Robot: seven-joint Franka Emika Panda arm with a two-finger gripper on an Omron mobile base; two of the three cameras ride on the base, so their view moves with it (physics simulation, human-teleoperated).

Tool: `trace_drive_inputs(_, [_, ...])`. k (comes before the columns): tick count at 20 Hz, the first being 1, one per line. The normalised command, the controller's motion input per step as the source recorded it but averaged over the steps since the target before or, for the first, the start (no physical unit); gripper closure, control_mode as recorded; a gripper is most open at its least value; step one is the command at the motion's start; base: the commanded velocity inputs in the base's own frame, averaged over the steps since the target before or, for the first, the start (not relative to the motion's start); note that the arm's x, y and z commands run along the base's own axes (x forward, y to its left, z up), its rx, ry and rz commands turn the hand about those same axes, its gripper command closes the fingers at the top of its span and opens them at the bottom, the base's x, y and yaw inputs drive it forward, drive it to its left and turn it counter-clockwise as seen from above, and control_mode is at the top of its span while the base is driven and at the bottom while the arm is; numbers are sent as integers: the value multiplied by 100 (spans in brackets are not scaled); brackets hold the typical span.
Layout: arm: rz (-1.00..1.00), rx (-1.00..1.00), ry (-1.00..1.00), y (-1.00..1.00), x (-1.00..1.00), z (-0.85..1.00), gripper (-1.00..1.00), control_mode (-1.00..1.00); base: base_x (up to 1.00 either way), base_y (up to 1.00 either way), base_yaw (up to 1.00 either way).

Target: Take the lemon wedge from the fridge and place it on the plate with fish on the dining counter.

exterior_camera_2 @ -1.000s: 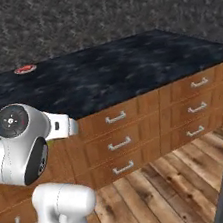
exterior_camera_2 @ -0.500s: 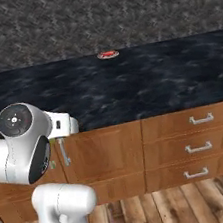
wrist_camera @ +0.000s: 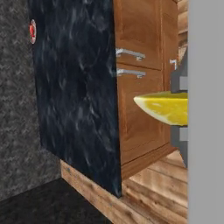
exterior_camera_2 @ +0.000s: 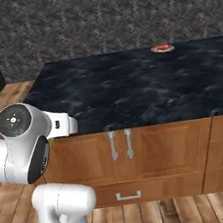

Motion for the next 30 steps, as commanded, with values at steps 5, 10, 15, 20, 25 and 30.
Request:
trace_drive_inputs(5, [0, 0, 0, 0, 0, 0, 100, 100, 29, 100, 14])
trace_drive_inputs(10, [0, 0, 0, 0, 0, 0, 100, 100, 41, 100, 5])
trace_drive_inputs(15, [0, 0, 0, 0, 0, 0, 100, 100, 49, 100, 1])
trace_drive_inputs(20, [0, 0, 0, 0, 0, 0, 100, 100, 54, 100, 0])
trace_drive_inputs(25, [0, 0, 0, 0, 0, 0, 100, 100, 62, 100, 0])
trace_drive_inputs(30, [0, 0, 0, 0, 0, 0, 100, 100, 100, 100, -23])
